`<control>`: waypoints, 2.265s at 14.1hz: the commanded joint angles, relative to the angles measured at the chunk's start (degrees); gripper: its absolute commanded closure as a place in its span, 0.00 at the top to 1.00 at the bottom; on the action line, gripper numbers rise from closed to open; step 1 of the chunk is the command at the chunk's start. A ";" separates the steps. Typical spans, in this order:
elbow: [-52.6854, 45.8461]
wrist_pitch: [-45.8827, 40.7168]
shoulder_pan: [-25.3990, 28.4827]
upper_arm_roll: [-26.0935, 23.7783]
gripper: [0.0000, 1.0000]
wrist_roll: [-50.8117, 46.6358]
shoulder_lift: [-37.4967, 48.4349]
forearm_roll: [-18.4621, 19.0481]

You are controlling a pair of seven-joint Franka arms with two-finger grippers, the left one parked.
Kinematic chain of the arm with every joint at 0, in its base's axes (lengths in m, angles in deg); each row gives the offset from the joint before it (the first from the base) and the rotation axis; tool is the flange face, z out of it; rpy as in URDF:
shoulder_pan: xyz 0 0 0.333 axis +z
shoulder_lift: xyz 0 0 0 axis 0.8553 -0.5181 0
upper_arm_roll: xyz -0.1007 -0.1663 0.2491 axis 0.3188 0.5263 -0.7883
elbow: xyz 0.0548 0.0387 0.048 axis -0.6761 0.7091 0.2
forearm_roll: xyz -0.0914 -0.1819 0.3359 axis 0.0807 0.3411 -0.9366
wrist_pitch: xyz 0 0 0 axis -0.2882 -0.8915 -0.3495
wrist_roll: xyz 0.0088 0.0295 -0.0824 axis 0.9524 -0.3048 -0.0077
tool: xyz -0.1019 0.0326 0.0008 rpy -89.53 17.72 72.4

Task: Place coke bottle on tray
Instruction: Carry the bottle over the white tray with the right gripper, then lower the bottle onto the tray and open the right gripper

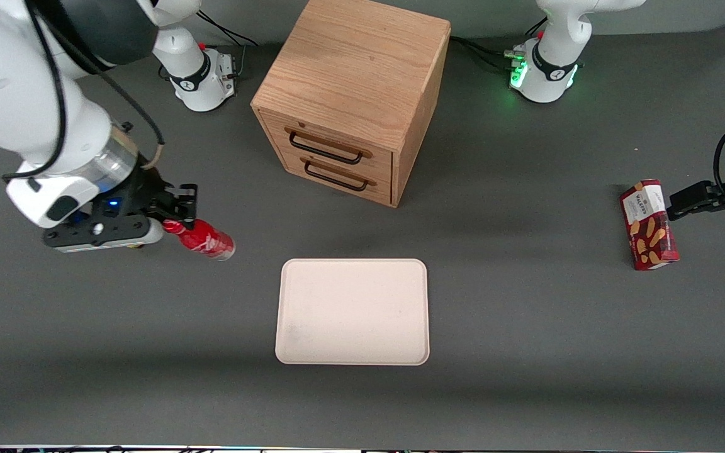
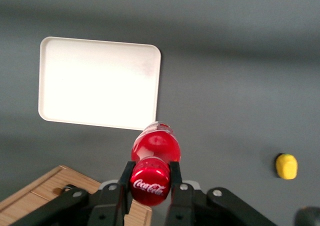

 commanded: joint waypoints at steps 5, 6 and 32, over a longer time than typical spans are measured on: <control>-0.31 5.35 4.64 0.96 0.00 -9.30 -3.16 -0.92; -0.31 6.49 4.64 0.96 0.00 -9.30 -4.22 -0.84; 4.00 30.40 4.46 1.58 0.00 -10.97 -24.18 3.82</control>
